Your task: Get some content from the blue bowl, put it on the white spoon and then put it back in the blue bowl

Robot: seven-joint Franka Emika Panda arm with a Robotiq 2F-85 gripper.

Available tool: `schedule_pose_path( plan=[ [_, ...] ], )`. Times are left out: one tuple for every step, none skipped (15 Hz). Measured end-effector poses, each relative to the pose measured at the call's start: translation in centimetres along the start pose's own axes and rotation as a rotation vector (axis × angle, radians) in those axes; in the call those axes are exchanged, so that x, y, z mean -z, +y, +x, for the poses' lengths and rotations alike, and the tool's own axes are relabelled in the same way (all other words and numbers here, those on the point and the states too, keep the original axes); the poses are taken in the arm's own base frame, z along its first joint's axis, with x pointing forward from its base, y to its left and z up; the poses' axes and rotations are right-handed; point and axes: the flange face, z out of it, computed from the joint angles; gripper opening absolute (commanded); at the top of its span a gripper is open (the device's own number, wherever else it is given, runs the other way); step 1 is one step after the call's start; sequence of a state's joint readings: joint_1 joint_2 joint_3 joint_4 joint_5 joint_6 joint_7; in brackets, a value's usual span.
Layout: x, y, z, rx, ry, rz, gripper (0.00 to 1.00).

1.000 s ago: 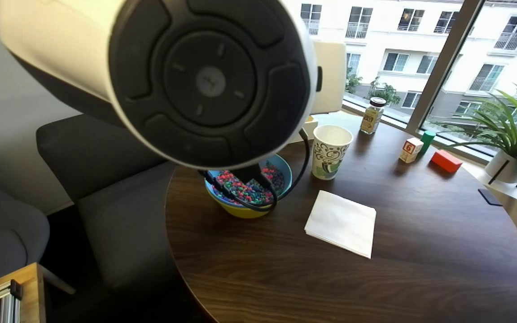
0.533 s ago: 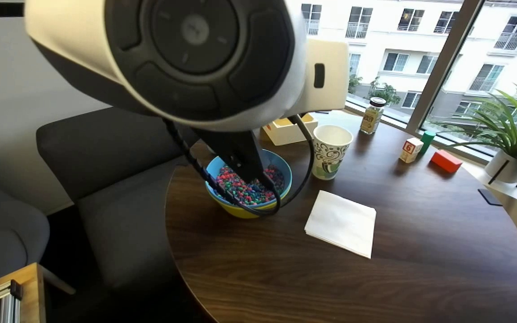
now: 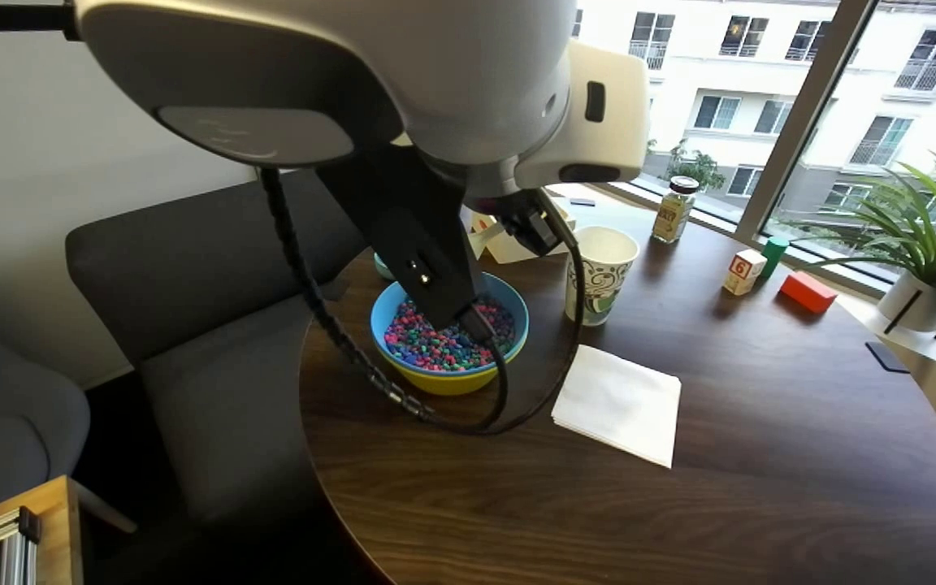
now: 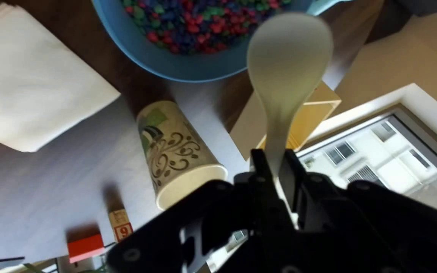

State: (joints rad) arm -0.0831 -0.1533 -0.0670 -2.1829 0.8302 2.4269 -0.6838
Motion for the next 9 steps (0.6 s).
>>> schedule_pose_path(
  plan=[
    [-0.1, 0.2, 0.2, -0.006, -0.027, -0.036, 0.03],
    [-0.3, 0.5, 0.3, -0.012, -0.051, -0.072, 0.03],
    [-0.5, 0.9, 0.5, -0.019, -0.074, -0.108, 0.03],
    [-0.7, 1.3, 0.6, -0.024, -0.094, -0.143, 0.03],
    [-1.1, 1.6, 0.7, -0.028, -0.113, -0.175, 0.03],
    [-1.4, 1.9, 0.8, -0.03, -0.129, -0.202, 0.03],
    [-1.8, 2.2, 1.0, -0.028, -0.144, -0.227, 0.03],
    [-2.1, 2.6, 1.1, -0.026, -0.157, -0.248, 0.03],
    [-2.5, 3.1, 1.2, -0.021, -0.169, -0.266, 0.03]
  ],
)
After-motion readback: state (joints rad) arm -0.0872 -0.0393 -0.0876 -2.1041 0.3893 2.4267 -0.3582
